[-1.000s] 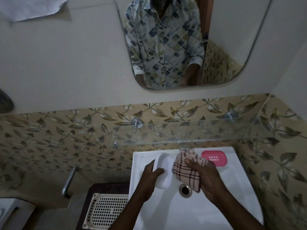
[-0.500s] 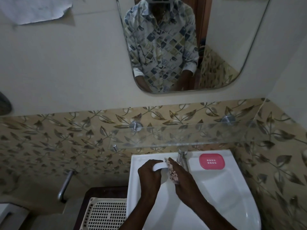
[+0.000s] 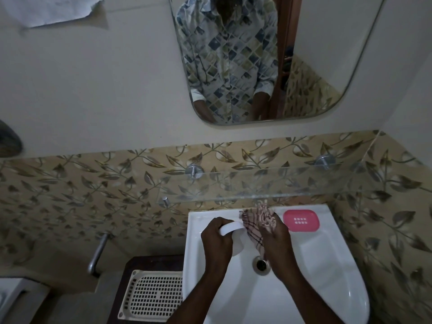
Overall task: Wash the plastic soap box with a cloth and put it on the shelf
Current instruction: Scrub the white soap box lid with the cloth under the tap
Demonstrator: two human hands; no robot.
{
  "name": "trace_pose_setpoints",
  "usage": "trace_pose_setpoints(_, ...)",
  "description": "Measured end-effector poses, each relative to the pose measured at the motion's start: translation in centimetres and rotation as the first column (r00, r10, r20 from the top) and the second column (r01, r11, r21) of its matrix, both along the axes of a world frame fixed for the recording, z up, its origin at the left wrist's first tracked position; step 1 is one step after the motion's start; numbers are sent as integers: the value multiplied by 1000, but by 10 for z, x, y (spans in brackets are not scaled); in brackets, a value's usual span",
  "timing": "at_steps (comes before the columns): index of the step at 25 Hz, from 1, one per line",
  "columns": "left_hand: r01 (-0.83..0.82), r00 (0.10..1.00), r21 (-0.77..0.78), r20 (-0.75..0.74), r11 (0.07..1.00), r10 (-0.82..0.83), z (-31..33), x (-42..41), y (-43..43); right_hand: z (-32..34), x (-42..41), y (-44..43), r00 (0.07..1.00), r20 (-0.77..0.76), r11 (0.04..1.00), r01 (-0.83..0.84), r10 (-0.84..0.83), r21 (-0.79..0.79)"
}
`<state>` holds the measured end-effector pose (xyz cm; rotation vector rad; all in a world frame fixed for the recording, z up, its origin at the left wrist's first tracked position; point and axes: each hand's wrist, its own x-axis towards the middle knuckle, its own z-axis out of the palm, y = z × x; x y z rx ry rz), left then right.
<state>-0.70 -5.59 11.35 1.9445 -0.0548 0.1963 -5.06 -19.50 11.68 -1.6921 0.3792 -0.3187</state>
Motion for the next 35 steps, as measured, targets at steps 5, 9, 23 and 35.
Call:
trace_pose_setpoints(5,39,998,-33,-48,999,-40,-8,-19,-5,-4,-19,13,953,-5,934,-297,303,-199)
trace_pose_setpoints(9,-42,994,-210,-108,977,20,-3,-26,-9,-19,-20,27,984,-1,965,-172,176,-198)
trace_pose_setpoints(23,201,980,521,-111,829,-168,-15,6,13,-41,8,18,969,61,749,-145,240,-647)
trace_pose_setpoints(35,-139,989,-70,-66,988,134,-33,-28,-3,-32,20,21,941,-316,942,207,-118,265)
